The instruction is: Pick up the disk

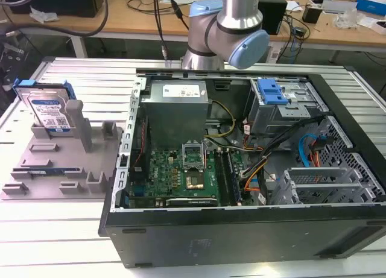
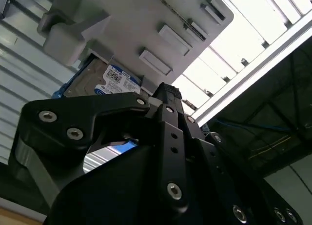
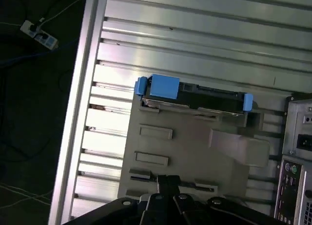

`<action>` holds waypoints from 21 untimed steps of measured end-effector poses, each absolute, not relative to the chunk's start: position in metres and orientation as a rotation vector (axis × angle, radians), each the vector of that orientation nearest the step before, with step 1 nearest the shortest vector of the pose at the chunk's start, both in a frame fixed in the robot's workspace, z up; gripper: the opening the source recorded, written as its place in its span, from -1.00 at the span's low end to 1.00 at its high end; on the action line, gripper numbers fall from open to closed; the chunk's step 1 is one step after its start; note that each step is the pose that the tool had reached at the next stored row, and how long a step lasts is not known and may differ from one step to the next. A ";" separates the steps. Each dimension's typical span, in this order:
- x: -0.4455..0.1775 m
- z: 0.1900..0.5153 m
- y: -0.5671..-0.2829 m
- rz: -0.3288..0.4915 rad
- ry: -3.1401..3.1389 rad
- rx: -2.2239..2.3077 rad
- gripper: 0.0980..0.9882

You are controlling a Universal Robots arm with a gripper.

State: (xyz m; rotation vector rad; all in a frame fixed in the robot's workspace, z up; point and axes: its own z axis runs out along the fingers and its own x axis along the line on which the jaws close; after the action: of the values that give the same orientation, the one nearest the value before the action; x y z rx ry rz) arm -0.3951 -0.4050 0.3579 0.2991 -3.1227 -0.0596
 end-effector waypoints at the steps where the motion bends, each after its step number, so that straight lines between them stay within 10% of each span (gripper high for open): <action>1: -0.395 0.358 -0.405 -0.060 -3.118 0.342 -0.98; 18: -0.391 0.356 -0.405 -0.056 -2.959 1.016 -0.98; 21: -0.391 0.356 -0.405 -0.055 -2.900 1.168 -0.69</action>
State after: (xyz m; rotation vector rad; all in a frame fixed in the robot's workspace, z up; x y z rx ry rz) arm -0.3912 -0.4051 0.3556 1.1678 -2.9001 -0.0552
